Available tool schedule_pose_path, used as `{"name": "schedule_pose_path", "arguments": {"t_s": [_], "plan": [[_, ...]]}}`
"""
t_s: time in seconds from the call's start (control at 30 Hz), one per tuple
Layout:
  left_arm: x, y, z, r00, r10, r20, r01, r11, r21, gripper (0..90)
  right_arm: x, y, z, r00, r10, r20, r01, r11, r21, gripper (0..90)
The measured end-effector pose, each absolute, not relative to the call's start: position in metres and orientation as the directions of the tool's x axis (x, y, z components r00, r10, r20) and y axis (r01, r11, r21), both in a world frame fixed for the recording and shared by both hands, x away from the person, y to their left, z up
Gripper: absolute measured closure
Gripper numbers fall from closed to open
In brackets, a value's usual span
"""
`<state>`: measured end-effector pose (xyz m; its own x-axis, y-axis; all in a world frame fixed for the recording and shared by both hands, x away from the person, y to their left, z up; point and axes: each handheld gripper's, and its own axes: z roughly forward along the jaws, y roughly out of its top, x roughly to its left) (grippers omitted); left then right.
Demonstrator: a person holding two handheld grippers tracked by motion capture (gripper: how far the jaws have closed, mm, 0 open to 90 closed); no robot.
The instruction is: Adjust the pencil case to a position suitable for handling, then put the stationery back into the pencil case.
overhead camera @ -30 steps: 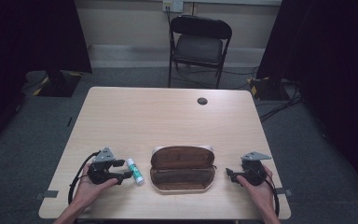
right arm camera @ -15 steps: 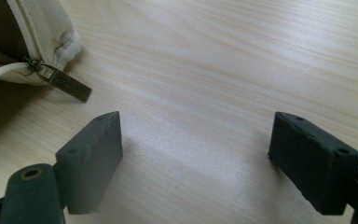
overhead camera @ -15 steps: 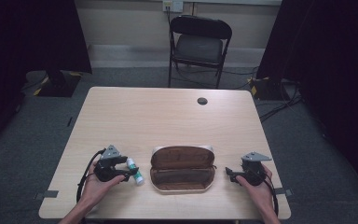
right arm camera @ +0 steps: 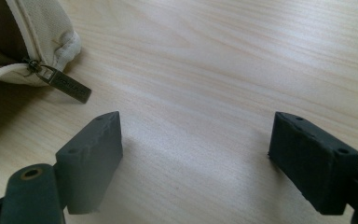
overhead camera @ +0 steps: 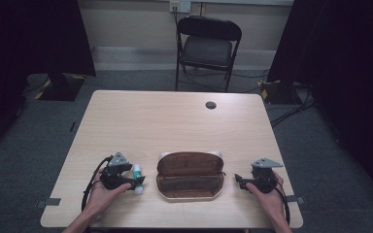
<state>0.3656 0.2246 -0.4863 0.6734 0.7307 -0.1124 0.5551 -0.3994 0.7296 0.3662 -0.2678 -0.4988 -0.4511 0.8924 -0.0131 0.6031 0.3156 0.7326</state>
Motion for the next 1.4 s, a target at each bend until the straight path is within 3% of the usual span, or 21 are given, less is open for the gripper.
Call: {"name": "schedule_pose_path", "arguments": {"t_s": [0.23, 0.4, 0.57, 1.0, 1.4], "plan": [[0.365, 0.225, -0.486, 0.686, 0.722, -0.086, 0.545, -0.432, 0.719, 41.0, 0.366, -0.268, -0.499, -0.450, 0.893, -0.013, 0.603, 0.315, 0.733, 16.3], [0.365, 0.224, -0.487, 0.712, 0.698, -0.072, 0.543, -0.483, 0.687, 58.0, 0.366, -0.267, -0.499, -0.450, 0.893, -0.011, 0.606, 0.314, 0.731, 16.3], [0.364, 0.225, -0.485, 0.727, 0.684, -0.064, 0.538, -0.509, 0.672, 65.4, 0.367, -0.267, -0.498, -0.452, 0.892, -0.010, 0.608, 0.316, 0.728, 16.3], [0.363, 0.223, -0.487, 0.727, 0.687, -0.006, 0.503, -0.526, 0.686, 66.0, 0.366, -0.265, -0.499, -0.442, 0.897, -0.014, 0.607, 0.310, 0.732, 16.3], [0.362, 0.235, -0.473, 0.706, 0.696, -0.135, 0.520, -0.378, 0.766, 66.1, 0.367, -0.264, -0.499, -0.442, 0.897, -0.010, 0.606, 0.307, 0.733, 16.3]]}}
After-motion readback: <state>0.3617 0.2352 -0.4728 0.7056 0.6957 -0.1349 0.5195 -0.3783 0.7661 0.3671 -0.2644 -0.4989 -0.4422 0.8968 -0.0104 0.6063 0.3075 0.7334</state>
